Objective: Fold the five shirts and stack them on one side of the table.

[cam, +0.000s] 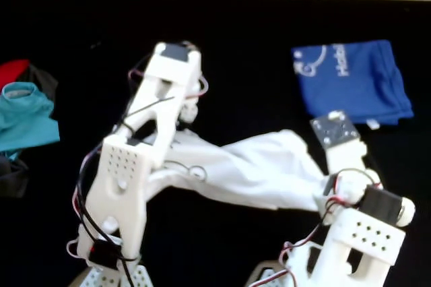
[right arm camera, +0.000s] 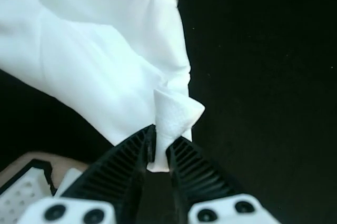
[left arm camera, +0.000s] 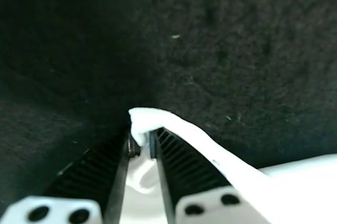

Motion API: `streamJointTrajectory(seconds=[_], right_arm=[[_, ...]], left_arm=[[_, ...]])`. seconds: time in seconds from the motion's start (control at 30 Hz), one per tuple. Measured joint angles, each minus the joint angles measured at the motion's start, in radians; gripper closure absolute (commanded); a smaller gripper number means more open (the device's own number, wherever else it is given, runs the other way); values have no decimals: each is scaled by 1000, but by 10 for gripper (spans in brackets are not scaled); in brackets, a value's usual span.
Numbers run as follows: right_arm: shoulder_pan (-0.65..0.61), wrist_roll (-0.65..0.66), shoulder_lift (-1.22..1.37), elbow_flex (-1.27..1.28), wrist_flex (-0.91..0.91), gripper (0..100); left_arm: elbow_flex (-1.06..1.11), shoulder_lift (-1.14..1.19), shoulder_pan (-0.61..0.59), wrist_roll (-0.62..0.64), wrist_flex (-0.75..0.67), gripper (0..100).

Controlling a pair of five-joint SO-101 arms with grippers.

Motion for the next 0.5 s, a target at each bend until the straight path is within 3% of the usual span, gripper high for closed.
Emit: streamJointTrajectory(seconds=[0.23,0.5], right_arm=[[-71,-123,0,8,-190,993],[-233,-267,242,-196,-288,993]], left_arm=[[-238,2,-92,0,118,992],[-170,-213,-267,0,129,992]])
